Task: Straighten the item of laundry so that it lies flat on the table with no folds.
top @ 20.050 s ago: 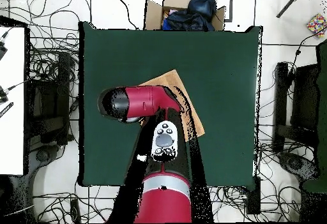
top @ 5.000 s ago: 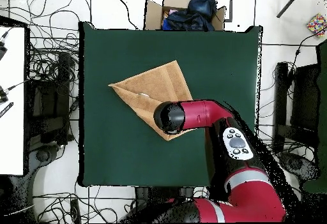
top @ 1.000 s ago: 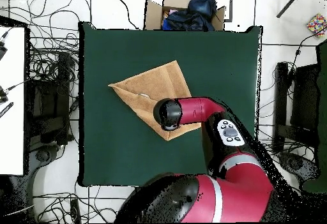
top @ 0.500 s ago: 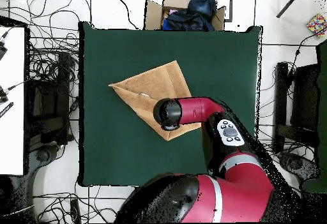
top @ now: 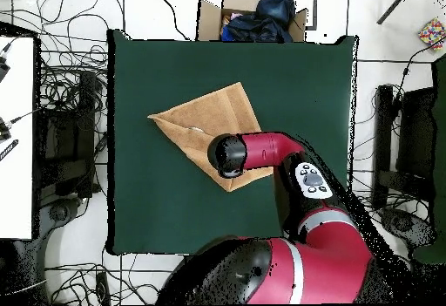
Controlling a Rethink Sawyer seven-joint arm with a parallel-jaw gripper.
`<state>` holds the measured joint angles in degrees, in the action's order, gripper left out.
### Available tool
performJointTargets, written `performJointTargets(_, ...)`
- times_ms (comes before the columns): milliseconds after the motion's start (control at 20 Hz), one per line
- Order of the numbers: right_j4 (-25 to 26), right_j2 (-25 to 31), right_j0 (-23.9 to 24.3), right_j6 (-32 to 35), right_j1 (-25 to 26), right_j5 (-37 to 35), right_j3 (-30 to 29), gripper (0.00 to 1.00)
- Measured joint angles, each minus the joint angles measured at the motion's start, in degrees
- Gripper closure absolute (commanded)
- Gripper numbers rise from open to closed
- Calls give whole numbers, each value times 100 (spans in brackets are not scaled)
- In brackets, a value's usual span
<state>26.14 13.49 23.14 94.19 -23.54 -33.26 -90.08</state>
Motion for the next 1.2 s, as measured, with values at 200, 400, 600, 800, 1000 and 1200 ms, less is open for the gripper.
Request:
performJointTargets(200, 0, 0, 0, 0, 0, -1, 0, 100)
performJointTargets(400, 0, 2, -2, 0, -37, -29, -18, 100)
performJointTargets(600, 0, 9, -18, 0, -263, -114, -167, 100)
performJointTargets(800, -4, 10, -82, 0, -631, -341, -337, 100)
performJointTargets(1000, -25, 24, -142, 0, -961, -575, -462, 100)
performJointTargets(1200, -33, 31, -150, 0, -1100, -642, -491, 100)
